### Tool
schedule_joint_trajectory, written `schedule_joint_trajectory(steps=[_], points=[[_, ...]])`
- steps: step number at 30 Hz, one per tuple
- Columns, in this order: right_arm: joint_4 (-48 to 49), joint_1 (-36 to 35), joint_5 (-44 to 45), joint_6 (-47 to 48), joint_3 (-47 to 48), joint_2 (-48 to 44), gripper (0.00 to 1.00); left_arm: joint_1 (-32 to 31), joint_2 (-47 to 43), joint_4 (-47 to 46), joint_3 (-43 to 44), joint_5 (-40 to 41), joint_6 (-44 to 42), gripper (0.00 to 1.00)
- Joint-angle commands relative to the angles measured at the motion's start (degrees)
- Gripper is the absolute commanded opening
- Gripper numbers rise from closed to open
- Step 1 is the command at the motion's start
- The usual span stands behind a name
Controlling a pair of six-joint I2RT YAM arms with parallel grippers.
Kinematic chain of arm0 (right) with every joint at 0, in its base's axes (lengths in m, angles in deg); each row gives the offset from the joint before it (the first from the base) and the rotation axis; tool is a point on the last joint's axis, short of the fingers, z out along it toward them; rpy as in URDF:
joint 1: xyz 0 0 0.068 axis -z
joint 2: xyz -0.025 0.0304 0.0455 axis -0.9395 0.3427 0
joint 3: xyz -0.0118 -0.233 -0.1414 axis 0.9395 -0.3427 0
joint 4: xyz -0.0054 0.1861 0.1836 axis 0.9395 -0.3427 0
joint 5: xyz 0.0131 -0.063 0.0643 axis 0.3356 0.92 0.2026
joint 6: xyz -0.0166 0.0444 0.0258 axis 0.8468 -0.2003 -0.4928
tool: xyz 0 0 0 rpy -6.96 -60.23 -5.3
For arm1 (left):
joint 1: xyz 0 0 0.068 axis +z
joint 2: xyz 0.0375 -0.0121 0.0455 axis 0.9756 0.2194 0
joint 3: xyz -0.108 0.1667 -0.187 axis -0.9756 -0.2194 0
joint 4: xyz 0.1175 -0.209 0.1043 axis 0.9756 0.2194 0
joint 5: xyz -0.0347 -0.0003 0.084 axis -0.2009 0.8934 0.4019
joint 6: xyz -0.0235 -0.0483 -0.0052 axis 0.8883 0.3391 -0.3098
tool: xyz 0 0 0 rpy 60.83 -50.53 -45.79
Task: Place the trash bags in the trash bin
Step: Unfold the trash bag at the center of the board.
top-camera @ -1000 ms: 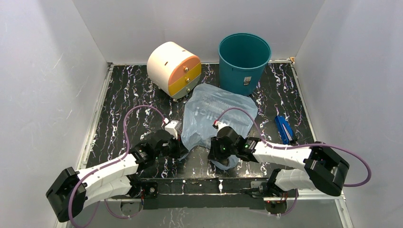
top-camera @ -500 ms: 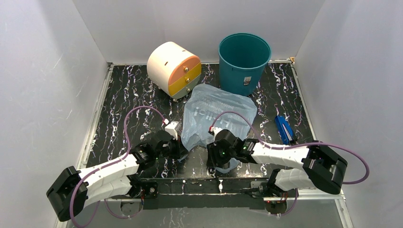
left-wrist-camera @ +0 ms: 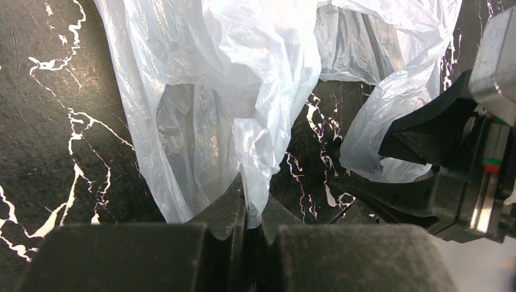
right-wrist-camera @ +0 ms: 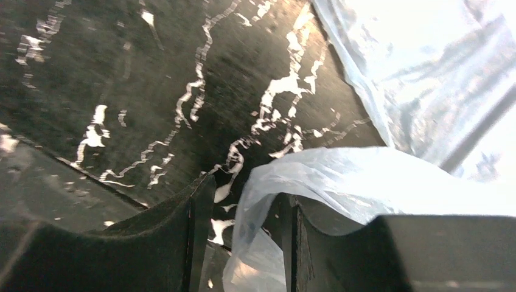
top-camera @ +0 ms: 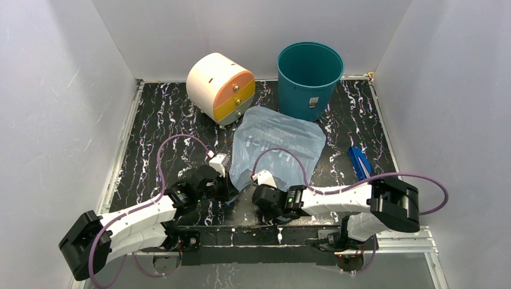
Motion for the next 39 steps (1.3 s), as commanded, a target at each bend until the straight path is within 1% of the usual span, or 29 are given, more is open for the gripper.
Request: schedule_joint_trajectory(steps=[1, 6, 9, 14, 17, 20, 21, 24, 25, 27, 29, 30, 34, 39], points=[[-14.54, -3.37, 12.23, -4.69, 4.68, 2.96, 0.52, -0.18, -1.55, 0.12, -0.35, 1.09, -0.14, 0.00], [-16.63, -4.03, 8.76, -5.81, 5.77, 3.05, 0.52, -0.13, -2.14, 1.36, -0.26, 1.85, -0.36, 0.00], [-17.53, -4.03, 7.66, -5.89, 5.87, 3.86, 0.50, -0.15, -2.28, 2.74, 0.55, 1.65, -0.84, 0.00], [-14.16, -4.31, 3.12, -5.03, 4.32, 4.65, 0.49, -0.14, -3.48, 2.49, -0.03, 2.14, -0.61, 0.00], [-13.49, -5.25, 2.83, -4.58, 4.68, 6.24, 0.42, -0.18, -2.93, 2.18, 0.08, 2.11, -0.78, 0.00], [-14.54, -5.53, 5.07, -5.00, 5.49, 8.81, 0.28, -0.16, -2.01, 2.20, 0.54, 2.07, -1.03, 0.00], [-15.64, -5.57, 7.11, -6.02, 5.98, 9.54, 0.24, -0.17, -1.83, 2.10, 0.64, 2.03, -1.02, 0.00], [-19.31, -5.54, 13.96, -9.74, 8.38, 9.52, 0.07, -0.13, -1.50, 2.31, 0.90, 2.06, -1.27, 0.00], [-19.38, -5.53, 15.82, -10.13, 8.83, 8.19, 0.01, -0.13, -1.60, 2.68, 1.06, 2.30, -1.43, 0.00], [-17.15, -5.24, 18.17, -9.78, 8.94, 4.43, 0.00, -0.14, -2.03, 3.40, 1.38, 2.34, -1.53, 0.00], [-11.77, -2.84, 16.73, -6.68, 8.02, -0.57, 0.00, -0.13, -2.75, 4.36, 2.00, 2.35, -1.76, 0.00], [-8.43, -1.19, 14.79, -4.83, 7.11, -3.48, 0.00, -0.13, -3.28, 4.94, 2.59, 3.99, -1.92, 0.00], [2.96, 7.41, 3.91, 0.60, 3.79, -14.66, 0.00, -0.13, -6.19, 8.61, 6.32, 4.82, -2.74, 0.00], [10.73, 18.17, -10.75, 0.95, 1.27, -26.48, 0.00, -0.18, -8.28, 12.22, 9.82, 5.32, -3.80, 0.00]])
